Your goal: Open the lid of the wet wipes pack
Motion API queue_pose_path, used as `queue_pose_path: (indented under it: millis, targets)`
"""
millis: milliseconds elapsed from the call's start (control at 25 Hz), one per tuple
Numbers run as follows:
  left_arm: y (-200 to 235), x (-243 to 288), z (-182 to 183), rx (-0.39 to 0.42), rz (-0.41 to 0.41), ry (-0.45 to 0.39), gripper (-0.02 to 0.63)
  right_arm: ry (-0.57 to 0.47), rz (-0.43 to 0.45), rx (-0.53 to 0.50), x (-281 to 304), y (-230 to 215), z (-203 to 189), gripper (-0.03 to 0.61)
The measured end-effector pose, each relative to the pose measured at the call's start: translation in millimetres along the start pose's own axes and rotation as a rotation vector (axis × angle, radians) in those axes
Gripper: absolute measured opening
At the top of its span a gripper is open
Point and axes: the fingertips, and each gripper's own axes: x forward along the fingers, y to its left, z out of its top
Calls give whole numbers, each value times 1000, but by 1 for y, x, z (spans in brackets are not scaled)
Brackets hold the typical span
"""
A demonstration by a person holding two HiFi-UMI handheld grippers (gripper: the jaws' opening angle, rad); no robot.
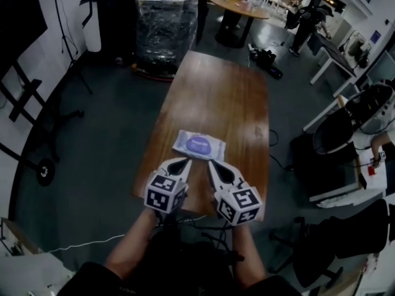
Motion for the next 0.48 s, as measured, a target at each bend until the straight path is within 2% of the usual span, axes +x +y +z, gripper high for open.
queue_pose_path:
  millis: [160, 480]
  targets:
    - [19, 23, -17, -14, -9, 68, 5, 46, -29, -6, 19, -13, -10, 11]
    - [44, 68, -48, -39, 63, 166, 5, 137, 32, -46, 51, -48, -38, 11]
